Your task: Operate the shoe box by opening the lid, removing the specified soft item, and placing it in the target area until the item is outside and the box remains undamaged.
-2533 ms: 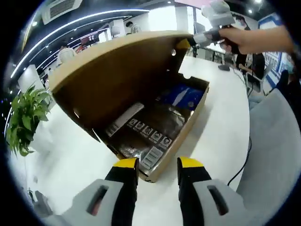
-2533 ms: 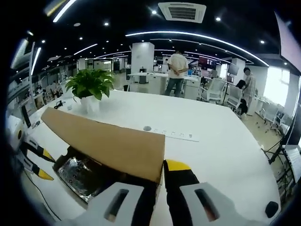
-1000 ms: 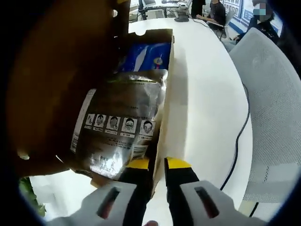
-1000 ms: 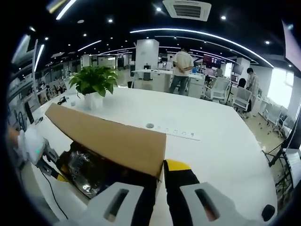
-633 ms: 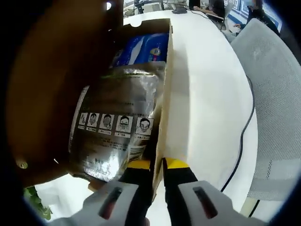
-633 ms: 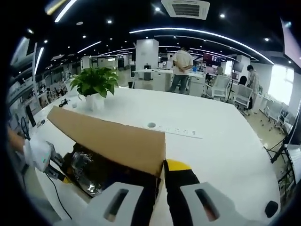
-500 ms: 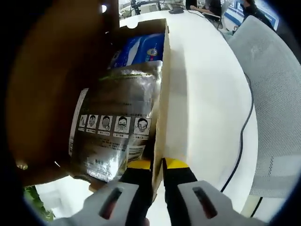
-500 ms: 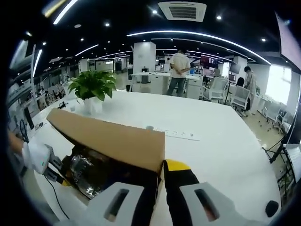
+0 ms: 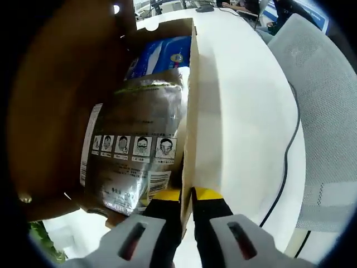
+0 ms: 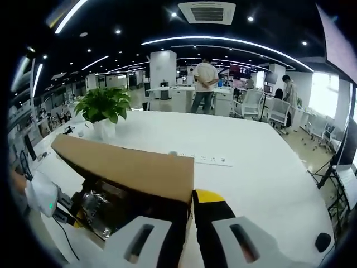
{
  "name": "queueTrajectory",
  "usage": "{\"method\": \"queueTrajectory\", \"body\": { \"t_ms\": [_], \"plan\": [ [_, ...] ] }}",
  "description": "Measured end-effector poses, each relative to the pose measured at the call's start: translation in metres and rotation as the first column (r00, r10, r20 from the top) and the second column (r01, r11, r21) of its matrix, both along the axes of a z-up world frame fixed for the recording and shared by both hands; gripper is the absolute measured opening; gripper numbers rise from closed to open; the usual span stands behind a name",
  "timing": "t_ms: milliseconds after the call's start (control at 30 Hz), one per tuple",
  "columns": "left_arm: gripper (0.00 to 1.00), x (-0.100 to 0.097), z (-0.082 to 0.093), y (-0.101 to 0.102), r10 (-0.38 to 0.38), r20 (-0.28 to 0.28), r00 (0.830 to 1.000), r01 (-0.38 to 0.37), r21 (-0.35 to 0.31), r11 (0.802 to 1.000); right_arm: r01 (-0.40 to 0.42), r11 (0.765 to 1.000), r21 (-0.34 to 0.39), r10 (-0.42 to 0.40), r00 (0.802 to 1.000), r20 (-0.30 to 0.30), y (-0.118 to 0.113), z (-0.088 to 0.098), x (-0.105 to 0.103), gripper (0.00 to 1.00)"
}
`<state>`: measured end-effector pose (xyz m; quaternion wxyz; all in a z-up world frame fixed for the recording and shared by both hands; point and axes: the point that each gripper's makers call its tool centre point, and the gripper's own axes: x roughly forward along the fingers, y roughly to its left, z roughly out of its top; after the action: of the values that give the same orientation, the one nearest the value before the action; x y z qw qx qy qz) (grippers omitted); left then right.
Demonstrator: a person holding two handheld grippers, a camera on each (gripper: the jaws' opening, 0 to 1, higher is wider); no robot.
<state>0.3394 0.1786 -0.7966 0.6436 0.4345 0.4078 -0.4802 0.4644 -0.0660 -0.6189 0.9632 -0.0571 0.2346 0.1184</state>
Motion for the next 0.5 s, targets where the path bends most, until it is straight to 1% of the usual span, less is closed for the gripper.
{"method": "queueTrajectory", "body": {
  "t_ms": [67,100,167,200,233,300,333,400,433,500],
  "plan": [
    [0.05,-0.001,0.0,0.0,0.002,-0.003,1.0,-0.002,0.0,1.0,-0.012,1.0,-0.007,0.013,1.0,0.018,0.001,0.005,0.008,0.05],
    [0.05,-0.001,0.0,-0.001,0.003,-0.002,1.0,-0.003,0.0,1.0,-0.011,1.0,-0.018,0.011,1.0,0.023,0.001,0.007,0.01,0.05],
    [0.05,-0.001,-0.001,0.0,0.012,-0.005,1.0,-0.012,0.002,1.0,-0.028,1.0,-0.01,0.028,0.999,0.035,0.005,0.013,0.015,0.02],
    [0.05,0.0,-0.001,0.0,0.014,-0.006,1.0,-0.014,0.002,1.0,-0.026,1.0,-0.014,0.026,0.998,0.049,0.004,0.016,0.018,0.02],
    [0.05,0.0,-0.002,0.0,0.018,-0.008,1.0,-0.018,0.004,1.0,-0.022,1.0,-0.016,0.023,0.998,0.051,0.003,0.018,0.02,0.01],
    [0.05,-0.001,-0.002,0.0,0.019,-0.01,1.0,-0.019,0.007,1.0,-0.009,1.0,-0.009,0.01,0.999,0.03,0.0,0.017,0.025,0.0],
    [0.05,-0.001,-0.002,0.0,0.018,-0.011,1.0,-0.018,0.006,1.0,0.002,1.0,0.027,-0.002,1.0,0.002,0.002,0.016,0.027,0.0],
    [0.05,-0.001,-0.002,0.0,0.022,-0.013,1.0,-0.022,0.007,1.0,-0.002,1.0,0.023,0.002,1.0,-0.014,0.0,0.017,0.033,0.0],
    [0.05,-0.001,-0.003,0.0,0.02,-0.014,1.0,-0.02,0.009,1.0,-0.004,1.0,0.022,0.005,1.0,-0.024,0.002,0.018,0.032,0.0],
    [0.05,-0.002,-0.002,0.0,0.024,-0.017,1.0,-0.024,0.007,1.0,-0.024,1.0,-0.006,0.024,0.999,-0.041,0.003,0.018,0.033,0.0]
  ]
}}
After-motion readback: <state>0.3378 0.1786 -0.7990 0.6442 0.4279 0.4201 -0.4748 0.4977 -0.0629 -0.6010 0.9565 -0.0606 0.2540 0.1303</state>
